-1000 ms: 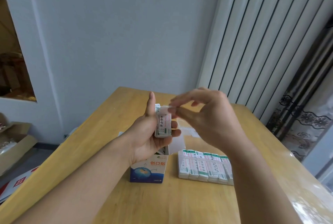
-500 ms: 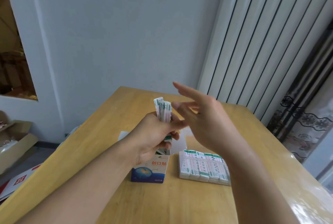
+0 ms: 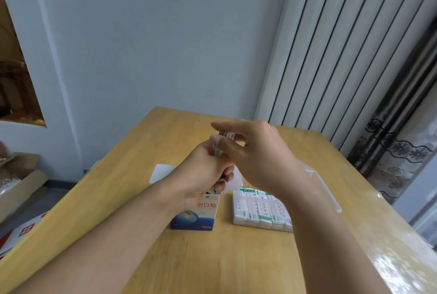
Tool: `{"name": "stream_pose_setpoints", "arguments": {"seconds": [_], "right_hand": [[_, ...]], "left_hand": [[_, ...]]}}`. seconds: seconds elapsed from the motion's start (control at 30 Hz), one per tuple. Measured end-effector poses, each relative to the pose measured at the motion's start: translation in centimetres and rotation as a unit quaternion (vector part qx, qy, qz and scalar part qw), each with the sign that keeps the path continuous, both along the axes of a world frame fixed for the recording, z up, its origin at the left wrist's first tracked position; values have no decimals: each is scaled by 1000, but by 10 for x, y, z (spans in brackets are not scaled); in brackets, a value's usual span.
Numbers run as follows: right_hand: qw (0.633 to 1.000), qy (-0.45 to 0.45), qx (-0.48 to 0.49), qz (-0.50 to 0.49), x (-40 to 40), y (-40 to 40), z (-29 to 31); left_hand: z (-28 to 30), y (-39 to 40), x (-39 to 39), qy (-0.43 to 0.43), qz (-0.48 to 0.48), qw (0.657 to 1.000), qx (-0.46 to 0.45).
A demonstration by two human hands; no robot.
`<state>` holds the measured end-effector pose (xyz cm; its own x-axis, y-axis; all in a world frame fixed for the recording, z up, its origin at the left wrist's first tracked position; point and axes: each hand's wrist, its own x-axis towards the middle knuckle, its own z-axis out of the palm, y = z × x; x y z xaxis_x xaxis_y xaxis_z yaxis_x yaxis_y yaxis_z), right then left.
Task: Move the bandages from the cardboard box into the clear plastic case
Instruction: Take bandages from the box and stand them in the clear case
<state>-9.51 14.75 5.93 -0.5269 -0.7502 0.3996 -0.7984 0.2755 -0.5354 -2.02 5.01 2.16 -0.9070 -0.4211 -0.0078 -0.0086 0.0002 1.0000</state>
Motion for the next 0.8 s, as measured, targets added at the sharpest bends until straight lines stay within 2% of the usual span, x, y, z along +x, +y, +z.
{"name": "stream_pose_setpoints", "arguments": {"seconds": [0.2,0.37,0.47,0.67,0.8], "right_hand": [[997,-49,-54,4,-7,20,7],[990,13,96,103,-13,63,43],[984,9,119,136,-21,78,58],[983,37,156,84,-59,108,74],[977,92,194,-1,-101,118,77]], "left_hand": [[2,1,0,5,-52,998,-19],[10,22,10,3,-148,989,6],[17,40,3,11,-171,985,-6],[16,75,-44,37,-133,989,-52],[-12,78,-75,22,-23,993,-117]]}}
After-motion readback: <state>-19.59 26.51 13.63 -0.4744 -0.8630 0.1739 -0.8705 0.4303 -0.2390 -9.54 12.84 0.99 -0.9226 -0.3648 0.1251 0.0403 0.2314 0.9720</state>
